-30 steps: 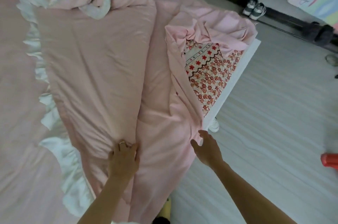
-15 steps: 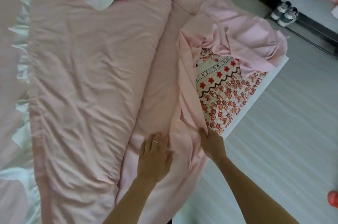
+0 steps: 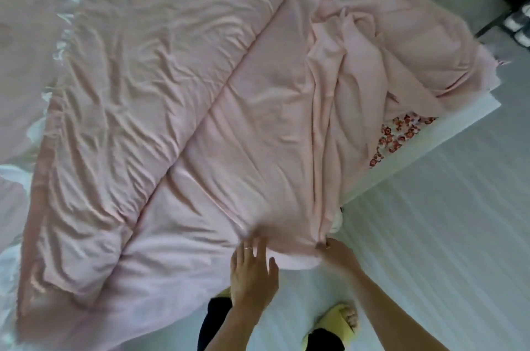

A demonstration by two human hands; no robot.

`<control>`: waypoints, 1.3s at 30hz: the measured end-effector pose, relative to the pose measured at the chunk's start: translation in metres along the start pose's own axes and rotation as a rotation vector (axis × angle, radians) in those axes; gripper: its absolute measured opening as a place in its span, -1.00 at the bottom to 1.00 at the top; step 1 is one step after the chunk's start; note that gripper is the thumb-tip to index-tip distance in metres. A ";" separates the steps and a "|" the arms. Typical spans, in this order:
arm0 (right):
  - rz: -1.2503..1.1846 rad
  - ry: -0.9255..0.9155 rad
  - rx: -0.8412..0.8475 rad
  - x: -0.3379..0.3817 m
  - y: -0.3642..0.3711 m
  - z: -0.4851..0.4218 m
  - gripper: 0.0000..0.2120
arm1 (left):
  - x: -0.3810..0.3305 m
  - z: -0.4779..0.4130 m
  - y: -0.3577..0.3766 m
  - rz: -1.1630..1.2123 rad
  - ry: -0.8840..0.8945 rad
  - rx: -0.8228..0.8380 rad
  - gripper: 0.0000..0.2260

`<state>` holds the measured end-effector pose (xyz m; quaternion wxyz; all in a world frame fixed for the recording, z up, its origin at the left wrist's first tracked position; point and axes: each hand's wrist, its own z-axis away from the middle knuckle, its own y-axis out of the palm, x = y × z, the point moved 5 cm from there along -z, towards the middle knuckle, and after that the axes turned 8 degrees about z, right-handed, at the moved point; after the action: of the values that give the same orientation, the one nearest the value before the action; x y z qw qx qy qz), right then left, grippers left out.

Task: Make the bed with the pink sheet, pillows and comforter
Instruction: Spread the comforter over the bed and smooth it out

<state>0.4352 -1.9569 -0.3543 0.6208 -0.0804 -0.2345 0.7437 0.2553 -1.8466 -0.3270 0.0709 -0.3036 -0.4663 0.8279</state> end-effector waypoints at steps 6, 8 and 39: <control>-0.370 -0.083 -0.063 -0.012 -0.018 -0.010 -0.50 | 0.049 0.051 0.033 0.805 -0.925 -0.213 -0.61; -0.523 -0.116 -0.074 0.000 -0.015 -0.015 -0.18 | 0.079 0.054 0.035 1.086 -1.135 -0.284 -0.38; -0.279 0.231 -0.190 -0.057 0.036 -0.047 -0.73 | 0.201 0.116 0.051 1.157 -1.317 -0.312 -0.81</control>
<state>0.4349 -2.0043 -0.4214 0.7302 -0.1903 -0.2395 0.6109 0.0358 -1.8788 -0.4124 -0.6829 0.0396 -0.2935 0.6678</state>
